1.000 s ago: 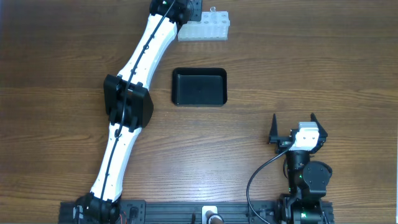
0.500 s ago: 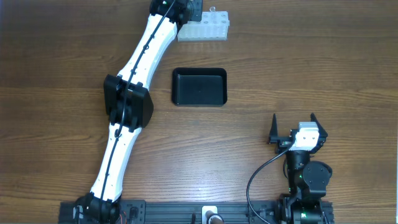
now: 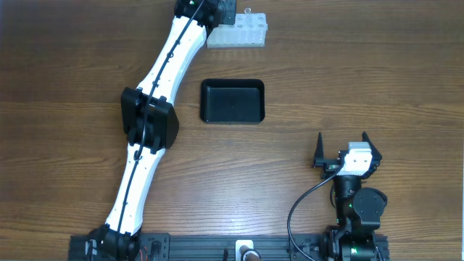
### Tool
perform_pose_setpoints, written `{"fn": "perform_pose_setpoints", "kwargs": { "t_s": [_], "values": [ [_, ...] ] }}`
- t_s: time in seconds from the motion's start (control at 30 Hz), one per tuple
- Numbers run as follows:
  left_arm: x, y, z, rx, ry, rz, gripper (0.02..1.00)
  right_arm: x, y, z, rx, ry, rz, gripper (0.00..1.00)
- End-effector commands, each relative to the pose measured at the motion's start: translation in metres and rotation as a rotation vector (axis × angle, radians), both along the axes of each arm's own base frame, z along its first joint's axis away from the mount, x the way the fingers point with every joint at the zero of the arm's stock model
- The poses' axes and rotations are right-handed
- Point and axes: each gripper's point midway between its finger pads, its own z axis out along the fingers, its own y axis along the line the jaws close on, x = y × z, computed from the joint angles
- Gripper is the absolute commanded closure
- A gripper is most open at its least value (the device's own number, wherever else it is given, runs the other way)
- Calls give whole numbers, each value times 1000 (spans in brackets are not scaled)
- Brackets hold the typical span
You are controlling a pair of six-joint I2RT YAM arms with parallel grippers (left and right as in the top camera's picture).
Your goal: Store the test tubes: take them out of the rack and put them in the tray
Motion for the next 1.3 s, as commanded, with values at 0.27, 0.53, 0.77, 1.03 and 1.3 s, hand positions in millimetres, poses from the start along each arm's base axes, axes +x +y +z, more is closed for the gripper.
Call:
{"fn": "perform_pose_setpoints", "kwargs": {
  "t_s": [0.27, 0.53, 0.77, 1.03, 1.3],
  "values": [
    [-1, -6, 38, -24, -53, -18, 904, 0, 4, -2, 3, -4, 18, 7],
    [-6, -3, 91, -50, -131, -21, 908, 0, 4, -2, 3, -4, 18, 7],
    [-17, 7, 143, -40, -205, -19, 912, 0, 4, -2, 3, -4, 18, 9],
    [-49, 13, 166, -54, -148, -38, 917, 0, 4, -2, 3, -4, 18, 7],
    [-110, 11, 132, -142, 164, -29, 947, 0, 4, -2, 3, -4, 18, 9]
  ]
}}
